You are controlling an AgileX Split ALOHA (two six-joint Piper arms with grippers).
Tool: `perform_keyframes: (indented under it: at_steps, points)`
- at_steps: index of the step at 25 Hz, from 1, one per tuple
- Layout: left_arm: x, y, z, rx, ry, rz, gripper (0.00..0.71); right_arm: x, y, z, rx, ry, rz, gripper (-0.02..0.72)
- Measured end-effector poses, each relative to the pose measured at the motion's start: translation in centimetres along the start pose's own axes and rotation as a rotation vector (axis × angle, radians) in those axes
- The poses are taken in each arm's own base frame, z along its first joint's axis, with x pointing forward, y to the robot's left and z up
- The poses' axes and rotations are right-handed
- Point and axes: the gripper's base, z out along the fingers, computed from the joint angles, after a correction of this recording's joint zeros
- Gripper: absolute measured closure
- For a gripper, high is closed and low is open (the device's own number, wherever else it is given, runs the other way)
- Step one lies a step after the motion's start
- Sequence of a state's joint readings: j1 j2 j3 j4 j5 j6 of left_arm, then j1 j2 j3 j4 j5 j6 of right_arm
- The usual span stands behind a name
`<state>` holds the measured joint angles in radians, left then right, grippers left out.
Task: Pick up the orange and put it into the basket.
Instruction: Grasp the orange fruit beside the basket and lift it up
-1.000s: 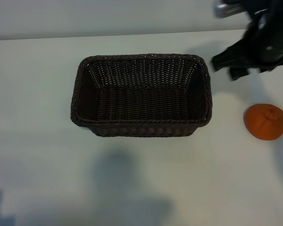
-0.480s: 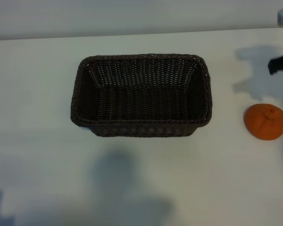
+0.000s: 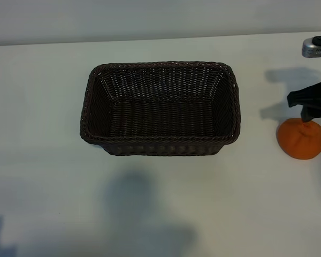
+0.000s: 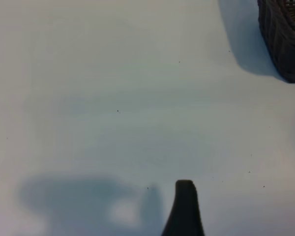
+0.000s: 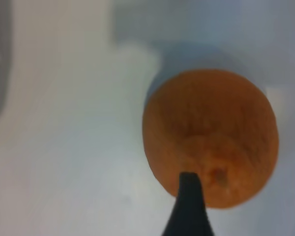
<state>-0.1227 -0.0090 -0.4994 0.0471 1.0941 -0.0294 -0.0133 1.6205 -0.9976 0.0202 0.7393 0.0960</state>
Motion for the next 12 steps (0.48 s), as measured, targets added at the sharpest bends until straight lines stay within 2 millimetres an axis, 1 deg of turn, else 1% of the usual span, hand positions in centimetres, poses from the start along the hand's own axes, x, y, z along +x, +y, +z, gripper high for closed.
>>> perform_keyframes:
  at_steps: [3,7,10,12]
  points:
    - [0.0,0.0,0.0,0.0,0.0,0.0,0.117,0.0,0.0,0.2,-0.002,-0.021,0.005,0.146]
    - [0.0,0.0,0.0,0.0,0.0,0.0,0.117,-0.1,0.0,0.2,-0.004,-0.033,0.009,0.145]
    - [0.0,0.0,0.0,0.0,0.0,0.0,0.117,-0.1,0.0,0.8,-0.003,-0.017,0.012,0.145]
    - [0.0,0.0,0.0,0.0,0.0,0.0,0.117,0.0,0.0,1.5,0.0,0.008,0.013,0.145]
